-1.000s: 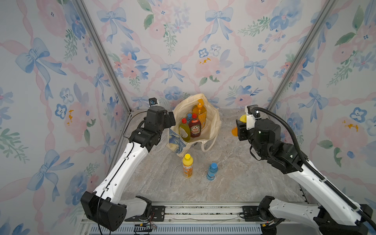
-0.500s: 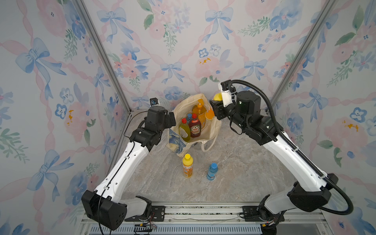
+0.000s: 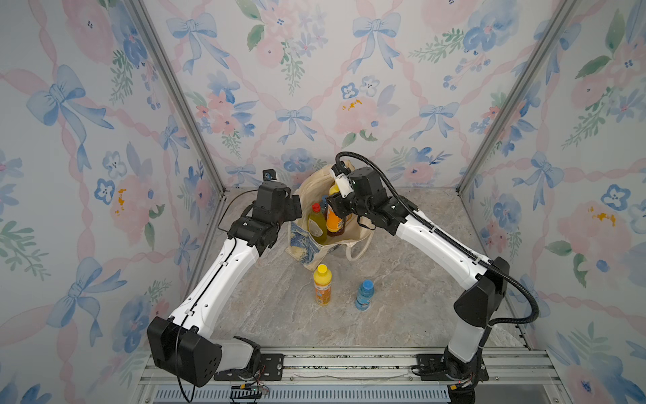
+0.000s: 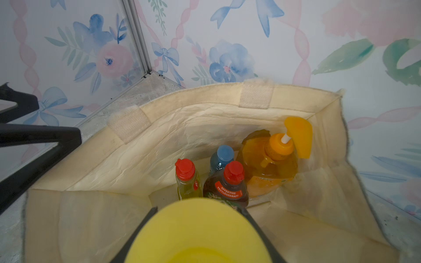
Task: Pack dish soap into the shopping bag
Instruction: Place the bottle of dish soap in the shopping bag.
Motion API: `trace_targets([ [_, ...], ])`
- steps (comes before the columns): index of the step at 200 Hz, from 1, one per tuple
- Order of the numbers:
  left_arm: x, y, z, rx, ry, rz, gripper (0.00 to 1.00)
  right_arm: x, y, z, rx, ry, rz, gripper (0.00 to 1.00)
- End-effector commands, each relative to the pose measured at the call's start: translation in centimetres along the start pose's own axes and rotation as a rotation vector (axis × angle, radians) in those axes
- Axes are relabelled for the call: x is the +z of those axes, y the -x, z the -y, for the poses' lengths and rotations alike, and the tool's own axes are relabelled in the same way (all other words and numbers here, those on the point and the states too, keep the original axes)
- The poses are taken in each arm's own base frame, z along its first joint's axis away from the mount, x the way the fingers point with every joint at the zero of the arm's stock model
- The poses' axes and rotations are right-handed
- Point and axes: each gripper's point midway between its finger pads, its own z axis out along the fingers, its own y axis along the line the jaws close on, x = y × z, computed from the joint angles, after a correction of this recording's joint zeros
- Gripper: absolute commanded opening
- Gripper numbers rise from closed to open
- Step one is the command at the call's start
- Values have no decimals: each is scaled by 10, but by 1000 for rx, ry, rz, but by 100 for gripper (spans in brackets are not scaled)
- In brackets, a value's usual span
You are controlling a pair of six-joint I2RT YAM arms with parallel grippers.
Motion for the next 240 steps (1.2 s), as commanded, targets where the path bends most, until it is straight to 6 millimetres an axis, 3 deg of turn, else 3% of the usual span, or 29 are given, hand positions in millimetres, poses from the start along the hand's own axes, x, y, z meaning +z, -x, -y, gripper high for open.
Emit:
trace_targets([
  [1,12,-10,4,22,-24,-39,82,-18,64,0,40,23,223,0],
  [38,22,-22,12,56,-60,-84,71,9,50,-4,46,35,222,0],
  [57,26,-26,14,68,-64,-98,61,19,45,-4,51,39,229,0],
  [100,27,-23,14,81,-66,-95,21,39,29,-2,50,39,201,0],
  [134,24,-17,15,89,-69,-79,0,51,15,-2,45,42,198,0],
  [240,19,-6,19,83,-88,-55,0,89,-33,5,55,58,192,0],
])
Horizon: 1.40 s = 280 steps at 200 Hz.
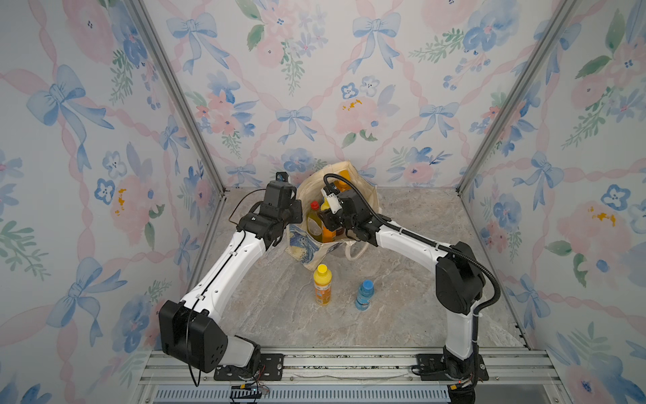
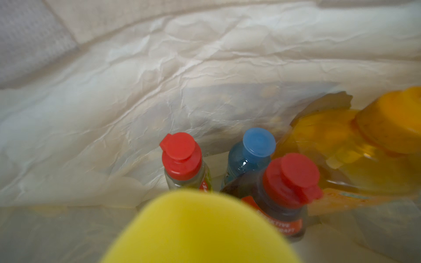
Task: Pack dish soap into the shopping bag
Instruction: Place the bottle of dish soap in the shopping bag.
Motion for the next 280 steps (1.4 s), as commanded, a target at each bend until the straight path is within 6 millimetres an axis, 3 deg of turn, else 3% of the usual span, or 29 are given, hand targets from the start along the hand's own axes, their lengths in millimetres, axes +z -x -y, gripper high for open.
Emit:
trace_targets([
  [1,-5,15,-2,-1,-2,31,0,-3,44,6,16,2,180,0],
  [76,-5,13,-4,-5,6,31,0,10,10,9,7,-2,65,0],
  [123,-12,16,-7,-9,16,49,0,9,10,12,-64,-59,-20,0],
  [179,-14,16,-9,-15,23,52,0,25,-11,2,-104,-55,-107,0],
  [197,-14,17,-8,-15,22,54,0,26,-15,2,-102,-60,-125,6],
  [217,-14,17,-8,-14,21,55,0,22,-13,2,-102,-63,-109,20],
  [239,-13,15,-8,-14,22,50,0,13,-1,2,-100,-60,-78,32],
  [262,-12,13,-8,-15,23,45,0,3,15,0,-99,-50,-38,51],
  [280,-12,12,-9,-18,26,43,0,-3,24,-1,-99,-48,-10,57],
])
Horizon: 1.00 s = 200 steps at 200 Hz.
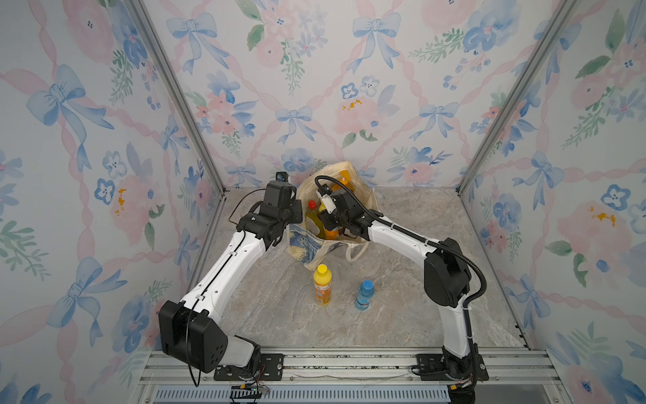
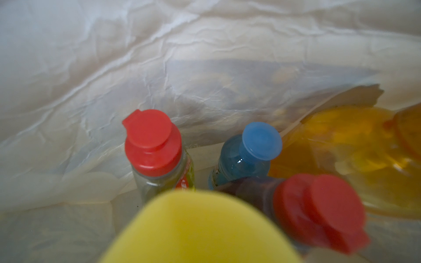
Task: Pack dish soap into the shopping bag
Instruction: Place the bottle of dish soap in the shopping bag.
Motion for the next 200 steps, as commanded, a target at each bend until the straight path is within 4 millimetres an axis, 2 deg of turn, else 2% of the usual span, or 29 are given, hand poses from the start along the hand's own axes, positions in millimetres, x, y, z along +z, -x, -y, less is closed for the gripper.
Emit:
trace_targets([
  [1,-12,12,-10,-19,28,44,0,-30,37,0,-4,-5,101,58],
  [46,-13,11,-10,-23,30,46,0,-46,54,1,4,-2,154,74],
  [122,-11,10,-13,-20,40,41,0,-70,74,7,20,-18,209,82],
  [151,-10,11,-13,-21,36,42,0,-91,92,13,41,-43,244,83],
  [174,-11,13,-12,-20,34,46,0,-115,104,21,62,-85,256,84],
  [200,-11,13,-11,-17,30,45,0,-149,104,28,77,-149,220,84],
])
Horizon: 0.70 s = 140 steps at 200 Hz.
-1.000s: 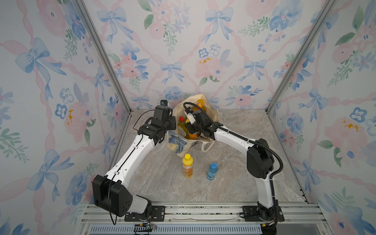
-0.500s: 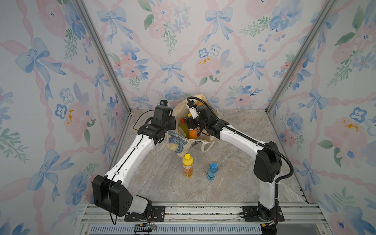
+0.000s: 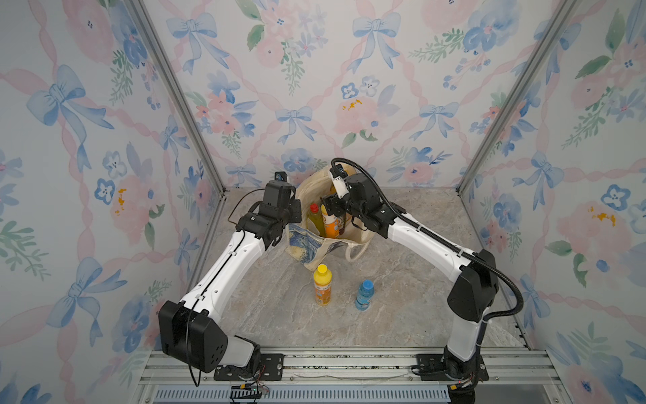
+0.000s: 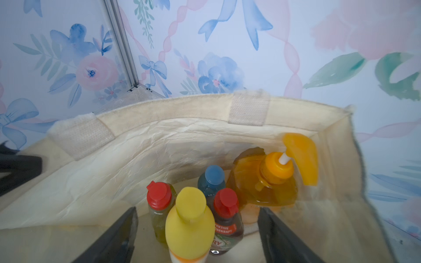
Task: Pack dish soap into the shopping bag
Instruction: Place the bottle of dish soap in the shopping bag, then pick up the bottle of dish soap at the center of the board.
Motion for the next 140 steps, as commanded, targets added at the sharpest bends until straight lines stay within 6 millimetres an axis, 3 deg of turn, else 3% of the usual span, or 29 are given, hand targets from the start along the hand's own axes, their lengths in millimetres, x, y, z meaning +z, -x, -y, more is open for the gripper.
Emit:
trace_targets([
  [1,-11,12,-8,-11,19,43,0,-48,31,11,28,-73,18,84],
  [26,-13,13,-9,-11,25,49,0,-90,15,16,29,-122,-89,83],
  [33,-14,14,-10,-12,28,50,0,-99,1,16,26,-136,-143,83],
  [39,-14,14,-10,-14,29,52,0,-118,-1,18,34,-140,-157,83],
  [82,-16,14,-11,-36,32,56,0,-196,-69,-2,170,-77,-374,86],
  [107,-16,13,-11,-33,30,54,0,-220,-110,-25,204,-28,-492,88],
  [140,-17,9,-13,-31,35,51,0,-230,-166,-56,204,36,-651,89],
])
